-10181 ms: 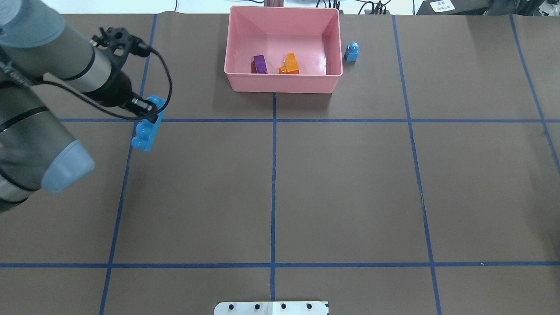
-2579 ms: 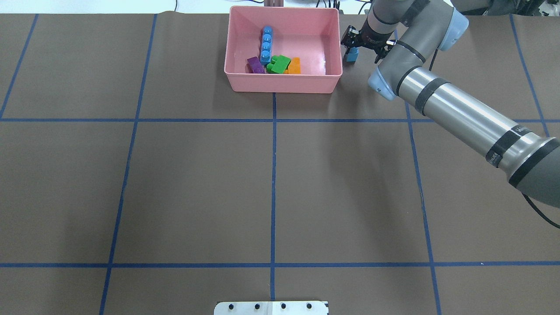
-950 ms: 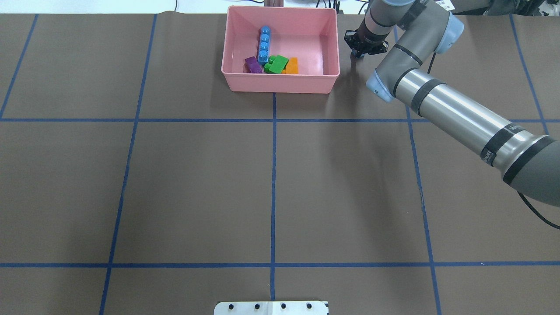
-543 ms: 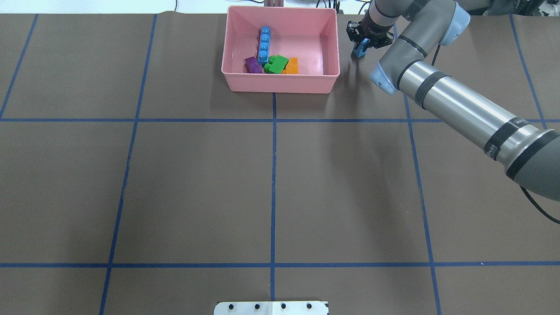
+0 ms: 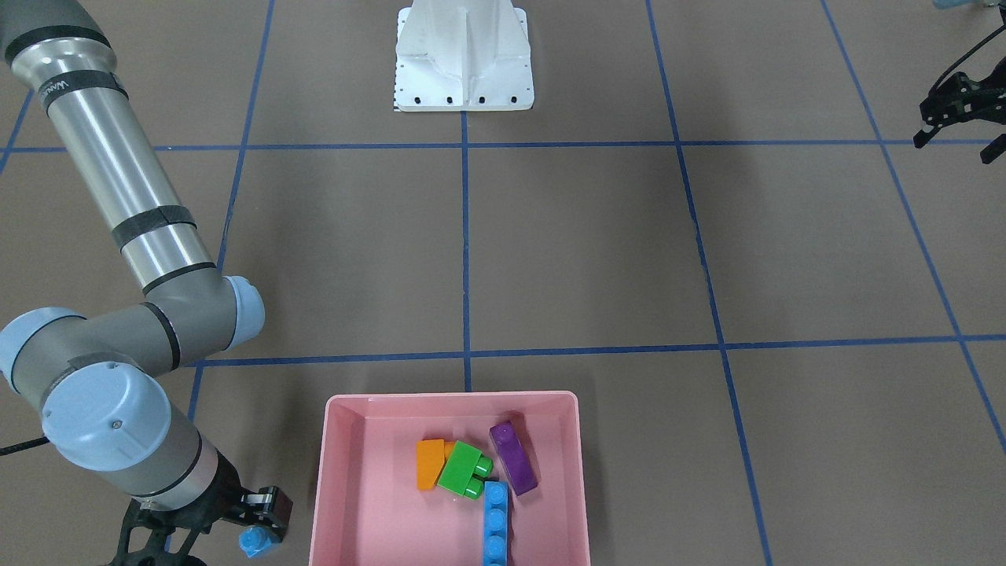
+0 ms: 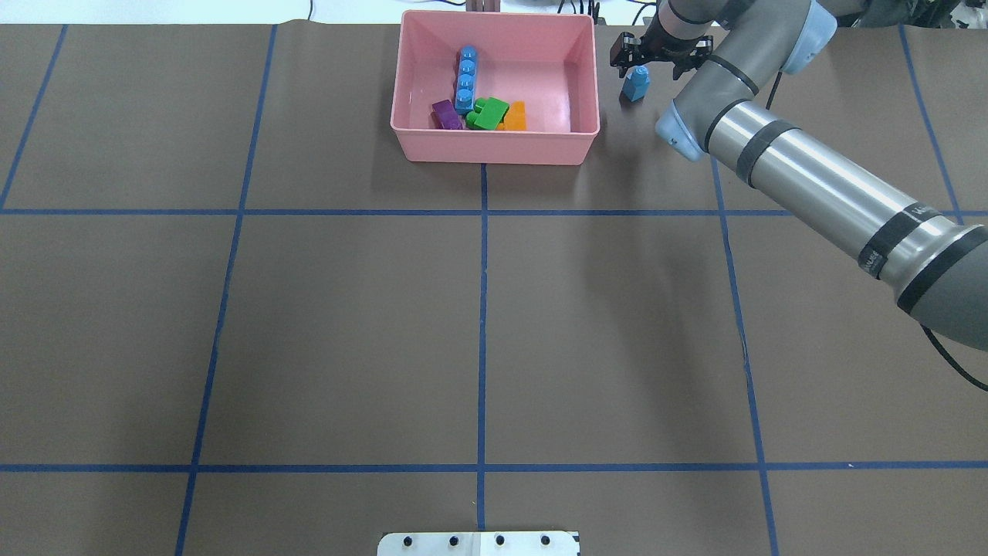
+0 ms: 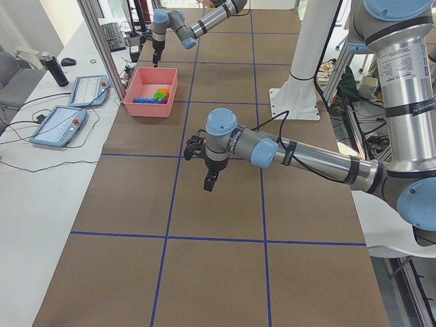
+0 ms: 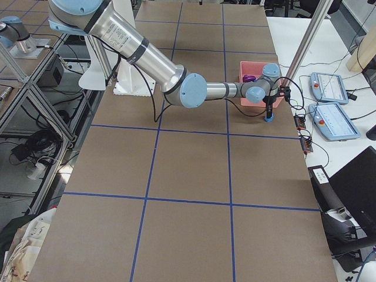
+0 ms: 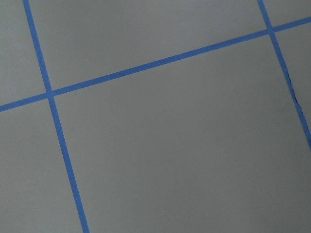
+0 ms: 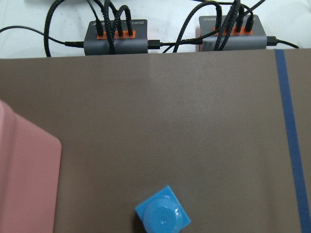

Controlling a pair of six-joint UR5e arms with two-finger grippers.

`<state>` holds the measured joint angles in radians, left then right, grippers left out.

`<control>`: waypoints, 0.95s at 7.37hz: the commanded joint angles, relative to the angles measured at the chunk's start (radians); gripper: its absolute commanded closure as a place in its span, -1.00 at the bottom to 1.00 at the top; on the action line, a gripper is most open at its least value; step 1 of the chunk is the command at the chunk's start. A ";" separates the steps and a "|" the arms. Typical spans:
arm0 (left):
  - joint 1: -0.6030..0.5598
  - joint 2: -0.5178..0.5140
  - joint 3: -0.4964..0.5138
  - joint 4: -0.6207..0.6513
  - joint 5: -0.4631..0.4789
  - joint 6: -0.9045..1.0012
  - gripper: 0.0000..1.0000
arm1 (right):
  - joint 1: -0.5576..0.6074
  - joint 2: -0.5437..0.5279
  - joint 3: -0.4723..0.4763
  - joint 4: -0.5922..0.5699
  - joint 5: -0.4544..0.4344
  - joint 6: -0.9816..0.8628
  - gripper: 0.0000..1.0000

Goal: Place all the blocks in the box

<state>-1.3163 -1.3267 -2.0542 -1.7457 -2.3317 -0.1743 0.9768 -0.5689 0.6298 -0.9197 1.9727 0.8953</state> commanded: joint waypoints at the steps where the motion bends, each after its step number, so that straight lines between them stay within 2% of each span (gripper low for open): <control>1: -0.001 0.000 -0.001 0.000 0.000 -0.001 -1.00 | -0.021 0.004 -0.024 -0.004 -0.048 -0.015 -1.00; 3: -0.003 0.001 -0.006 -0.002 0.000 0.001 -1.00 | -0.027 0.010 -0.053 0.002 -0.069 -0.016 -0.96; 4: -0.003 0.001 -0.006 -0.002 0.000 0.001 -1.00 | -0.030 0.029 -0.080 0.004 -0.071 -0.018 -0.85; 7: -0.004 0.001 -0.006 -0.002 0.000 0.003 -1.00 | -0.036 0.058 -0.165 0.119 -0.084 -0.018 -0.76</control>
<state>-1.3202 -1.3254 -2.0601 -1.7472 -2.3317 -0.1724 0.9427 -0.5191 0.5011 -0.8541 1.8975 0.8779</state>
